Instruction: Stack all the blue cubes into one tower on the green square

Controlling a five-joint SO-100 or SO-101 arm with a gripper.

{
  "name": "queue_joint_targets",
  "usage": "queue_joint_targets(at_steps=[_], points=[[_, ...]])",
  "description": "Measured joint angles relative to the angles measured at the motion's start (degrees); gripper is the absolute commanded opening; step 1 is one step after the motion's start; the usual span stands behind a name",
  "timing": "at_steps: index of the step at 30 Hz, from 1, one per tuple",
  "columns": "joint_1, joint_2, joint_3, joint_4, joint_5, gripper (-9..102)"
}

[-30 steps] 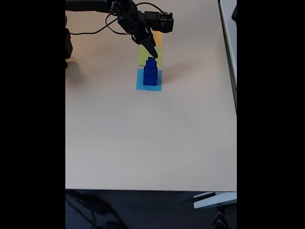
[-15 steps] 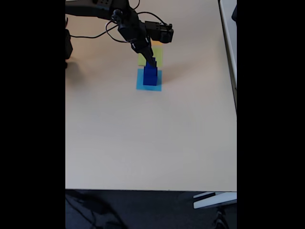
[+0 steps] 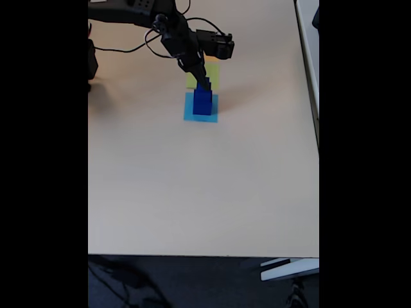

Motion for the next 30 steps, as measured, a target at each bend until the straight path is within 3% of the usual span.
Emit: queue_joint_targets(at_steps=[30], points=[[-0.18, -1.93, -0.62, 1.85, 0.0, 20]])
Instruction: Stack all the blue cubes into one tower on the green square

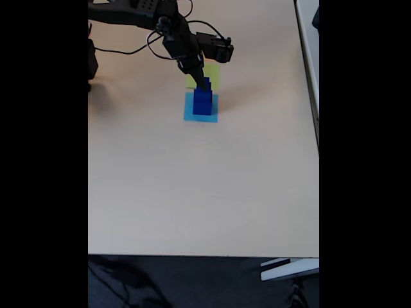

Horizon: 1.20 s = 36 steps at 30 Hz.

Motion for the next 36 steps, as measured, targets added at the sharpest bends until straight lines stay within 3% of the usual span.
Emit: queue_joint_targets(at_steps=[18, 29, 36], points=[[0.0, 0.0, 0.0, 0.0, 0.18, 1], [0.0, 1.05, -3.25, -0.53, -2.46, 0], [-0.09, 2.81, -12.48, 5.19, -0.7, 0]])
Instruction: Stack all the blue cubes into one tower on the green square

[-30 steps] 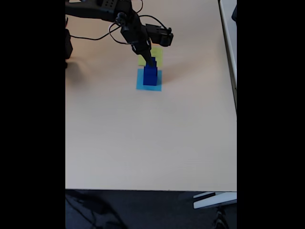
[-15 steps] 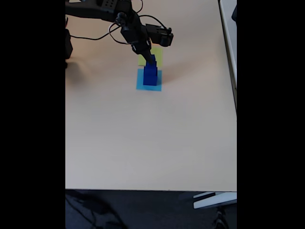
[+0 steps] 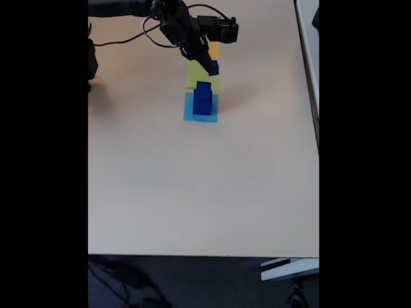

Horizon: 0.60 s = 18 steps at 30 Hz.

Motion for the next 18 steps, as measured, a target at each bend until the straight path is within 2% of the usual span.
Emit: queue_joint_targets(at_steps=[8, 14, 18], points=[[-5.89, 0.0, -0.44, 0.44, 10.99, 0], [-9.14, 0.0, 6.24, -6.33, 15.64, 0], [-11.25, 0.0, 12.83, -13.62, 16.08, 0]])
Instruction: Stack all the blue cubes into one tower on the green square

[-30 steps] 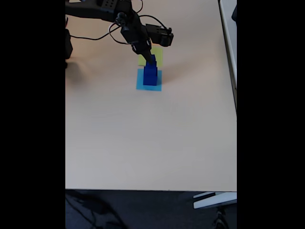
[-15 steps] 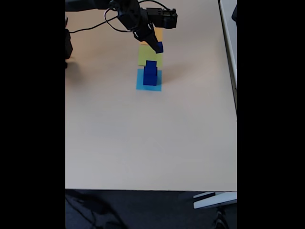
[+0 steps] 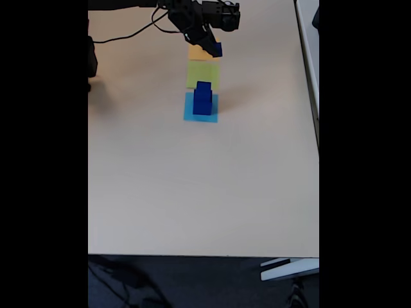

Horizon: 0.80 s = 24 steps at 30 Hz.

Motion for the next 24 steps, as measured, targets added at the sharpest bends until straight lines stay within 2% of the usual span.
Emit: queue_joint_targets(at_steps=[24], points=[[-4.31, 0.18, 27.69, -24.43, 4.57, 0]])
